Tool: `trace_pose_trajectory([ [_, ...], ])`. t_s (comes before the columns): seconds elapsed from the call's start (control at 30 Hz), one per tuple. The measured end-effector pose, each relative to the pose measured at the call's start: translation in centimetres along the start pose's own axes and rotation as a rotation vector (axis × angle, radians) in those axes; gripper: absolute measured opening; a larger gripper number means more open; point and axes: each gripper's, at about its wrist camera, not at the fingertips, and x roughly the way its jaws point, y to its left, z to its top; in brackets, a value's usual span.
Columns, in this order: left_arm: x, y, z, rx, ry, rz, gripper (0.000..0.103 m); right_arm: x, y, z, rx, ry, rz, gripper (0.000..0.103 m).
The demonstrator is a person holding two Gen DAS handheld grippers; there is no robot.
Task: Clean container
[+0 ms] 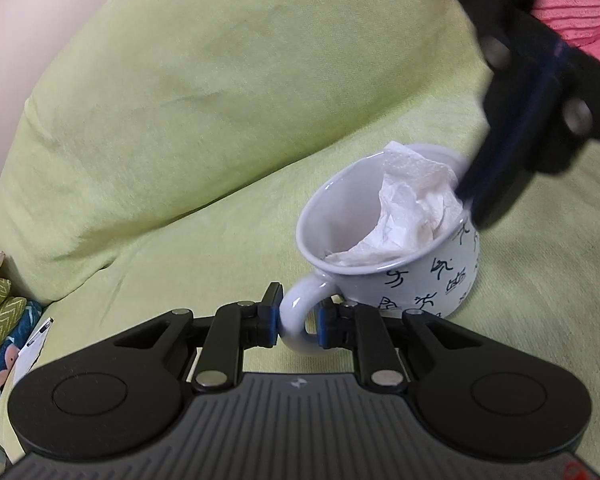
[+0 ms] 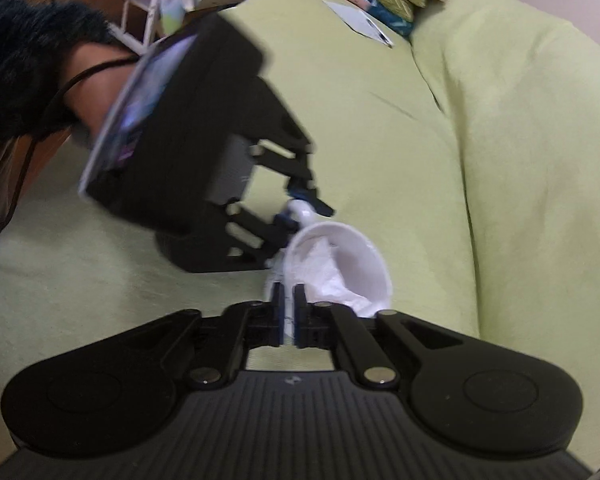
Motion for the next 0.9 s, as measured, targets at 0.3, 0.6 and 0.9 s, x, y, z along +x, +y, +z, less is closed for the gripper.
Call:
trace_pose_trajectory([
  [0.3,4.7,2.7,-0.4,-0.004,-0.004,0.005,0.018,4.2,-7.5,1.0,0.312,0.205,0.023,0.006],
  [0.6,4.5,3.1,-0.6,-0.012,-0.005,-0.001,0.021,3.0,-6.2,1.2,0.548,0.128,0.018,0.014],
  [0.9,3.8,2.4,-0.7,-0.012,-0.004,0.002,0.02,4.9,-3.3,2.5,0.502,0.127,-0.003,0.002],
])
